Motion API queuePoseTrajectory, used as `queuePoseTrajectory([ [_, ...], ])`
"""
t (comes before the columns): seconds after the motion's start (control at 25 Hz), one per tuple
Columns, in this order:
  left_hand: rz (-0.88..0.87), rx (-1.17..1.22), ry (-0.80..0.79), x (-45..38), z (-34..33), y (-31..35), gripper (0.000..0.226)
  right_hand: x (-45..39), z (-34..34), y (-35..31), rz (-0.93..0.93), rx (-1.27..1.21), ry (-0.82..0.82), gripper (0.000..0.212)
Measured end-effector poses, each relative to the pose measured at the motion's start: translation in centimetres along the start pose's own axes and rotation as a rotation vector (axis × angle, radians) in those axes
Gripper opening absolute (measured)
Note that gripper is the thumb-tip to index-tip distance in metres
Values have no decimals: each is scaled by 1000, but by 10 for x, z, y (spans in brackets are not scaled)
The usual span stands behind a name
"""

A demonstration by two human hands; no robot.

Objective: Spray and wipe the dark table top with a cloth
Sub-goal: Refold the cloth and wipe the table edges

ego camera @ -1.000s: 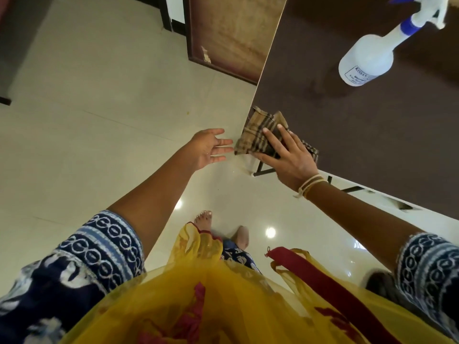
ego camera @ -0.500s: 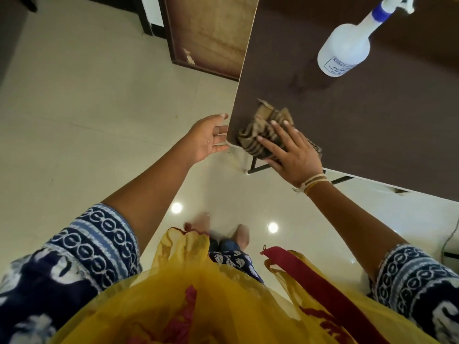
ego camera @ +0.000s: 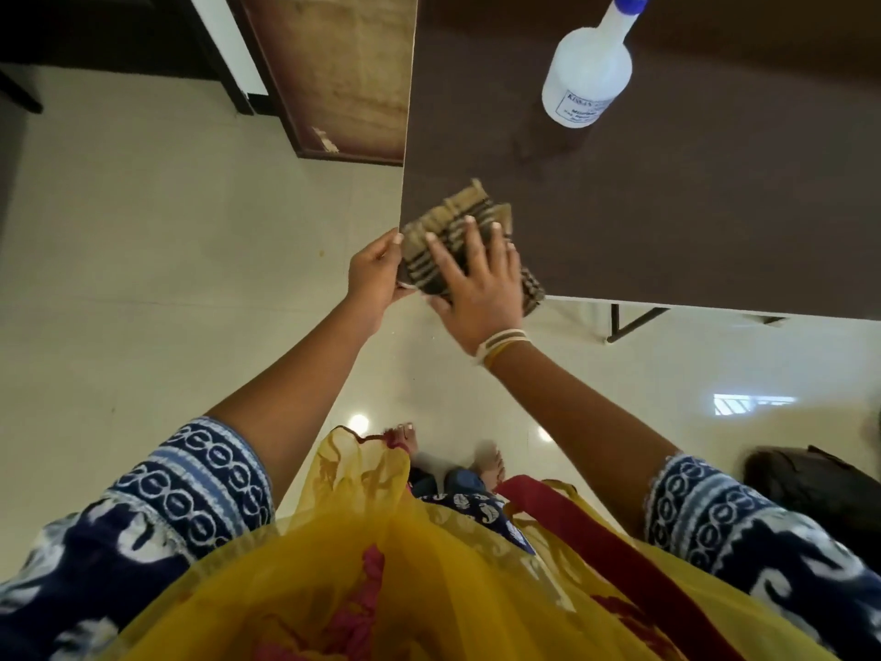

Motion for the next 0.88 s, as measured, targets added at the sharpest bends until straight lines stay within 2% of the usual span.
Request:
queuePoseTrajectory([
  [0.12,205,271,-4,3,-3,-19,32,-11,-7,-31,206,6,-42,63],
  [0.2,235,281,46,7,2,-24,27,-8,-8,-27,387,-14,-24,59],
  [0.28,188,185,106,13,6,-21,23,3,-6,-3,482,-17,-26,63],
  [0.36,73,4,137,13,8,-11,22,15,-3,37,462,14,-21,72],
  [0.44,-84,-237,152,15,9,0,27,32,5,89,348,32,26,79],
  [0.52,-265,-535,168,22,7,10,29,52,12,136,170,21,24,76],
  [0.6,-446,-858,196,34,1,16,28,60,16,153,14,11,10,67],
  [0.72,-651,-1239,196,51,-11,12,45,48,12,116,-94,-14,52,62],
  [0.8,-766,-1444,226,59,-16,9,57,29,7,67,-56,-24,56,62],
  [0.88,-849,-1562,178,64,-25,6,64,16,-2,34,18,-11,-38,60],
])
Point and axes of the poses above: each hand's wrist, its own x-axis away from the middle knuckle, its own z-axis out of the back of the hand, y = z × x, the point moved 7 cm from there along -x, towards the middle knuckle, and after that the axes turned 4 degrees about y, right-handed, at the moved point
